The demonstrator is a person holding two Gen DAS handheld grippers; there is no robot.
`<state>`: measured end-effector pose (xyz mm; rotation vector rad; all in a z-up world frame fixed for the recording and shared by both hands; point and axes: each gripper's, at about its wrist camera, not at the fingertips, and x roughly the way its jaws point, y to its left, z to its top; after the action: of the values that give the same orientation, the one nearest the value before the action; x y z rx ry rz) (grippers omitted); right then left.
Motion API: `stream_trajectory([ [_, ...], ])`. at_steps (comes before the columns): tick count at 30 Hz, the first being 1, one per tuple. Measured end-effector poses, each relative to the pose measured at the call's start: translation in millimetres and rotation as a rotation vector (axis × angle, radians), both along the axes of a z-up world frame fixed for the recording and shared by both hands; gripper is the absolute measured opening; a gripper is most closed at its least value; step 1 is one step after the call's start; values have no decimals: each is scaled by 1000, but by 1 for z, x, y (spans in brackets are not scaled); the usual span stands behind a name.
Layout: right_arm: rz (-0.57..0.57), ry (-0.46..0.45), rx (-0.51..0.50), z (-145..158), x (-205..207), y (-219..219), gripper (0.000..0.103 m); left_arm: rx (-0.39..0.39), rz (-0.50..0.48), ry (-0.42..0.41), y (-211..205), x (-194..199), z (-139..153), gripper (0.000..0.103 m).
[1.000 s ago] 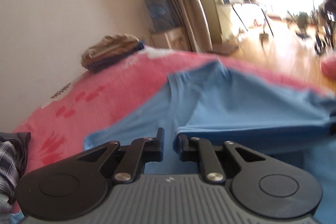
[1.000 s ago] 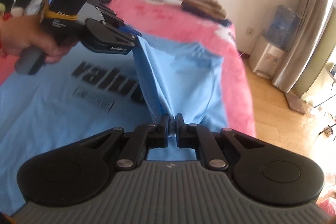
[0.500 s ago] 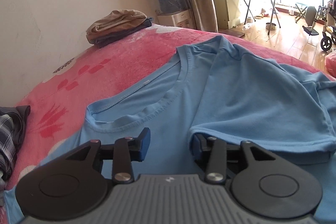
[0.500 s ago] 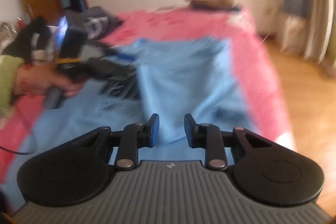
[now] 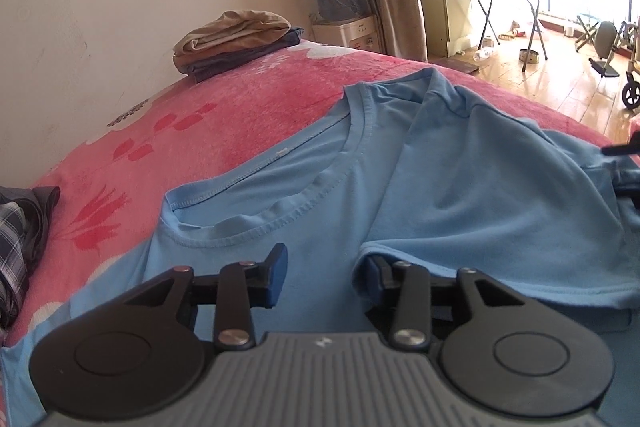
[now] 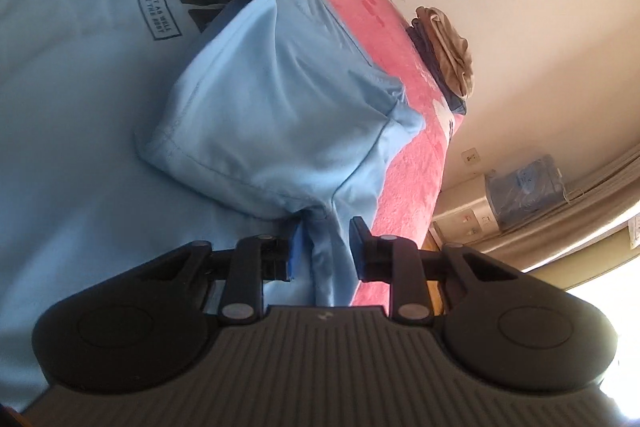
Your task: Fold clothes
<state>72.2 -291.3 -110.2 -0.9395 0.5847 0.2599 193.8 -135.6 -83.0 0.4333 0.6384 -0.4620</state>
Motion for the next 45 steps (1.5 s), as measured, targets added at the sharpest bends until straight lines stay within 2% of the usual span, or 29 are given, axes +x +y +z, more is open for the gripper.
stream_trajectory([
  [1, 4, -3, -11, -2, 3, 0, 4, -7, 0, -1, -1, 0, 0, 31],
  [4, -97, -49, 75, 8, 4, -14, 3, -23, 3, -3, -6, 1, 0, 25],
  [8, -219, -78, 171, 14, 5, -35, 3, -40, -5, -9, -15, 5, -1, 24],
  [13, -270, -105, 151, 2, 0, -46, 3, -39, -64, -14, -18, -3, 0, 25],
  [15, -298, -80, 186, -3, 0, -52, 3, -28, -97, 11, -15, -8, 0, 29],
  [16, -299, -78, 182, -6, -1, -52, 3, -25, -107, 29, -12, -9, 0, 38],
  [17, -299, -77, 177, -9, -2, -51, 3, -30, -112, 55, -6, -9, 3, 53],
  [18, -295, -78, 169, -11, -1, -50, 3, -47, -113, 82, 1, -9, 7, 58],
  [20, -300, -83, 176, -11, -1, -50, 3, -115, -108, 143, 20, -4, 20, 64],
  [23, -314, -88, 211, -11, 0, -52, 3, -273, -27, 254, 51, 19, 44, 72],
  [25, -316, -93, 230, -12, 1, -55, 3, -366, 33, 297, 60, 40, 60, 73],
  [27, -318, -100, 253, -13, 3, -59, 3, -378, 51, 315, 41, 65, 73, 73],
  [30, -325, -108, 296, -14, 0, -63, 3, -372, -3, 355, -13, 96, 80, 66],
  [32, -324, -113, 318, -14, -3, -65, 3, -382, -36, 400, -51, 112, 75, 54],
  [35, -322, -121, 350, -12, -6, -70, 3, -327, -70, 488, -97, 132, 55, 54],
  [38, -323, -121, 394, -12, -6, -76, 3, -290, -43, 552, -118, 146, 32, 54],
  [42, -326, -122, 434, -12, -7, -81, 3, -261, -16, 567, -125, 158, 17, 53],
  [45, -329, -118, 459, -11, -8, -83, 3, -277, -23, 581, -126, 160, 14, 42],
])
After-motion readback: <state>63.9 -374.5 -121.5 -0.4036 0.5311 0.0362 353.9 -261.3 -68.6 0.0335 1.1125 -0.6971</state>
